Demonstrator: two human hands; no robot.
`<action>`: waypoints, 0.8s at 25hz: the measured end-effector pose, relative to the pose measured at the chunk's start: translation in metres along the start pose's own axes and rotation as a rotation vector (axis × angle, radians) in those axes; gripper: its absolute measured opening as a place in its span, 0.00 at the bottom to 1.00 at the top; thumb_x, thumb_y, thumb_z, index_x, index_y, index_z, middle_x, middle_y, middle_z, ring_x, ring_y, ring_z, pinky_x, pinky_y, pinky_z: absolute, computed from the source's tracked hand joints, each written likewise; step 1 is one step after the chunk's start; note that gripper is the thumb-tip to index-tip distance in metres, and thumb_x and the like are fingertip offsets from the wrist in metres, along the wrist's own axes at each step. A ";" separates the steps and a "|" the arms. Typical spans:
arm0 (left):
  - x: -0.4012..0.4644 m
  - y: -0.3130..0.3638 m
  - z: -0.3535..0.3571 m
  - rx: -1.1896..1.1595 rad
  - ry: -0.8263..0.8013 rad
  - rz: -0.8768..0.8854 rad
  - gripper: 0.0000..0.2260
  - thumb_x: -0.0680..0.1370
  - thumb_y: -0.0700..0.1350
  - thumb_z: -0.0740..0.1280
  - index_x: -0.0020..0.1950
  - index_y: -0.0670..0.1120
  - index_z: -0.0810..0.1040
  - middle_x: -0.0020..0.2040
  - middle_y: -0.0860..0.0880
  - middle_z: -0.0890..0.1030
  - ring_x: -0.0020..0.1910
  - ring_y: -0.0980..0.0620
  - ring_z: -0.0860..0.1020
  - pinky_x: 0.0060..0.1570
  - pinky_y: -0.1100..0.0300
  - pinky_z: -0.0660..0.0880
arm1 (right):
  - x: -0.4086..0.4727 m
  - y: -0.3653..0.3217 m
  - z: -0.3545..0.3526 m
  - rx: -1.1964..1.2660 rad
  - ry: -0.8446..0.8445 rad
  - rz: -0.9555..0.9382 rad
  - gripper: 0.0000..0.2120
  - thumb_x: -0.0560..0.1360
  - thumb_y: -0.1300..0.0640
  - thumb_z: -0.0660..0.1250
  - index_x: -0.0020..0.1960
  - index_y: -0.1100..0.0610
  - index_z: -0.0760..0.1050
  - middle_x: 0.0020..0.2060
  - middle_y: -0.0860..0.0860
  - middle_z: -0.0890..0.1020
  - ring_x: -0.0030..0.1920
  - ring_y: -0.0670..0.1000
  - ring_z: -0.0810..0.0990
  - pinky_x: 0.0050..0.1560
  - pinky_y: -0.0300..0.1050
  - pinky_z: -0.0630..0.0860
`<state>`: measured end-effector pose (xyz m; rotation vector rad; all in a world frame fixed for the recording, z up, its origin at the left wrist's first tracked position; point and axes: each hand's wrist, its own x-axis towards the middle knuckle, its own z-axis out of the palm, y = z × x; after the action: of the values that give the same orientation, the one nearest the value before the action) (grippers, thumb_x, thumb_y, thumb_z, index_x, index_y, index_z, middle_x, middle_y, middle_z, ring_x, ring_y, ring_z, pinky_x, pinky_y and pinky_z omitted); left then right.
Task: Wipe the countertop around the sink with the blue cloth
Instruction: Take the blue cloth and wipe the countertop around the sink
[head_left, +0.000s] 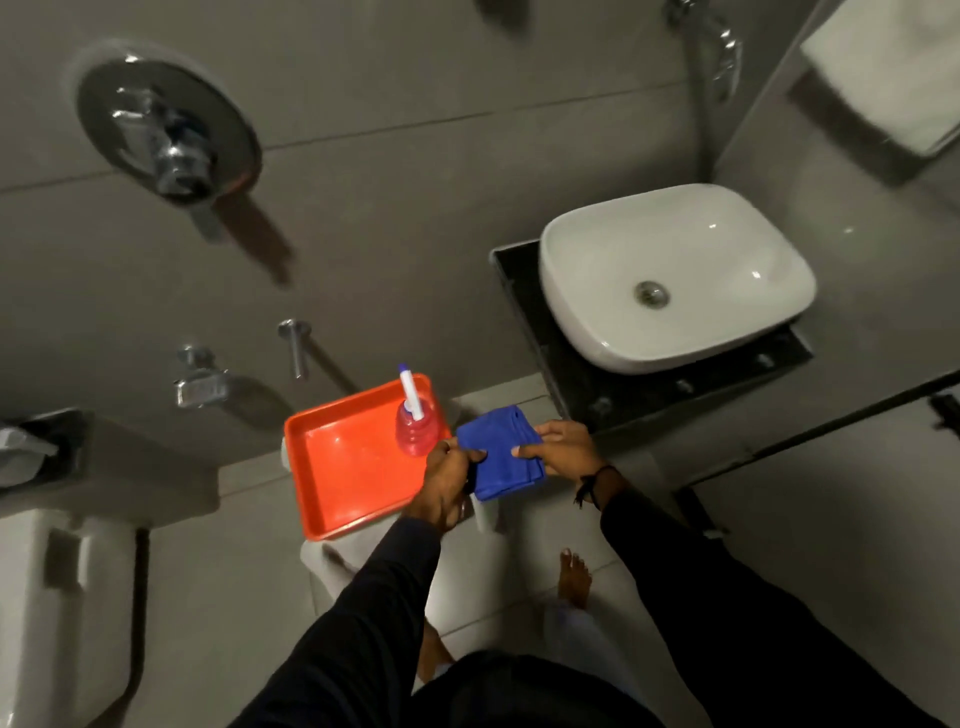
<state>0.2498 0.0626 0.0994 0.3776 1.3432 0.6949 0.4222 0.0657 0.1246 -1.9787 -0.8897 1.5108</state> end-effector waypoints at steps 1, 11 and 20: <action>0.005 0.002 0.013 0.014 -0.006 0.013 0.18 0.78 0.32 0.64 0.68 0.37 0.74 0.64 0.37 0.82 0.62 0.36 0.82 0.56 0.44 0.84 | 0.004 -0.001 -0.014 0.043 0.003 0.007 0.11 0.66 0.66 0.80 0.40 0.57 0.79 0.53 0.65 0.85 0.52 0.63 0.86 0.53 0.57 0.84; 0.066 -0.040 0.168 0.209 0.241 0.175 0.11 0.75 0.34 0.73 0.57 0.37 0.80 0.56 0.35 0.85 0.56 0.35 0.84 0.58 0.43 0.83 | 0.074 0.036 -0.145 -0.010 0.210 -0.090 0.20 0.63 0.66 0.82 0.53 0.67 0.82 0.46 0.62 0.86 0.41 0.53 0.82 0.38 0.37 0.79; 0.054 -0.075 0.182 0.844 0.532 0.531 0.18 0.77 0.47 0.71 0.64 0.44 0.73 0.61 0.44 0.75 0.58 0.47 0.76 0.58 0.54 0.77 | 0.054 0.018 -0.185 -0.320 0.432 -0.749 0.14 0.74 0.53 0.72 0.33 0.49 0.72 0.26 0.41 0.71 0.26 0.40 0.70 0.29 0.25 0.64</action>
<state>0.4482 0.0674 0.0501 1.3309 2.0516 0.6474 0.6137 0.0953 0.1261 -1.7526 -1.5051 0.5257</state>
